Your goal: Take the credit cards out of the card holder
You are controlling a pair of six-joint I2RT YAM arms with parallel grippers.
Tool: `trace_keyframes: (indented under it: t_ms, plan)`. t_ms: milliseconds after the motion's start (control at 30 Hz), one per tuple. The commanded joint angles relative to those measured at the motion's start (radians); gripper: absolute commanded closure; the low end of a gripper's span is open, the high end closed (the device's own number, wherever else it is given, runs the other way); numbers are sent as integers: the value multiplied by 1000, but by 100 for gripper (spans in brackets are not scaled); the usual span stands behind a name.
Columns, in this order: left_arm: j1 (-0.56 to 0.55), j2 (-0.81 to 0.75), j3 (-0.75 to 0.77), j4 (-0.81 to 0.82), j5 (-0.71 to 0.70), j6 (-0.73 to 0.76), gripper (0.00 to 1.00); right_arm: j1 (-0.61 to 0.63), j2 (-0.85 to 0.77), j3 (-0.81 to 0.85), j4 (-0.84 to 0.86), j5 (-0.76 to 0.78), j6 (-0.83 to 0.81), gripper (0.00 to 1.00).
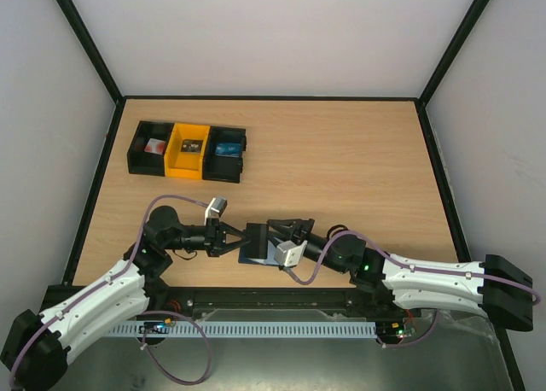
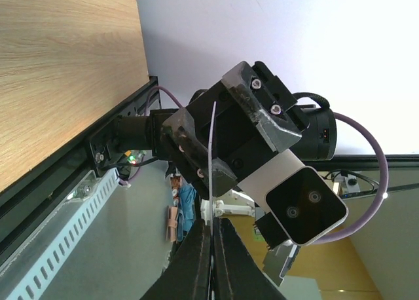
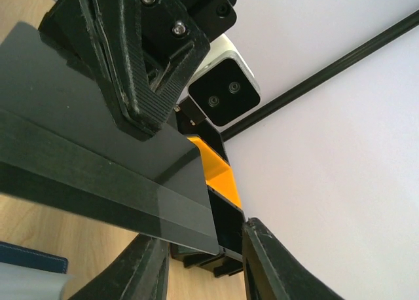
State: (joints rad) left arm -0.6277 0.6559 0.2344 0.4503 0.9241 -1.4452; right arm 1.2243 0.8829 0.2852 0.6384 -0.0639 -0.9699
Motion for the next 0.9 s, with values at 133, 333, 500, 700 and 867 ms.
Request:
trace_keyframes:
  t_ms: [133,333,500,700,867]
  plan:
    - [5,-2,-16,3,19,-7,97,4,5,15,44,-44,-19,78]
    - [5,1,-30,42,19,-29,97,4,26,18,25,-47,-20,98]
    - [6,4,-32,42,19,-24,84,4,21,38,-17,-67,32,98]
    - [13,-10,51,-117,-57,143,65,4,-14,88,-154,-56,219,98]
    - [14,-27,195,-394,-158,408,50,4,-41,109,-278,-79,397,98]
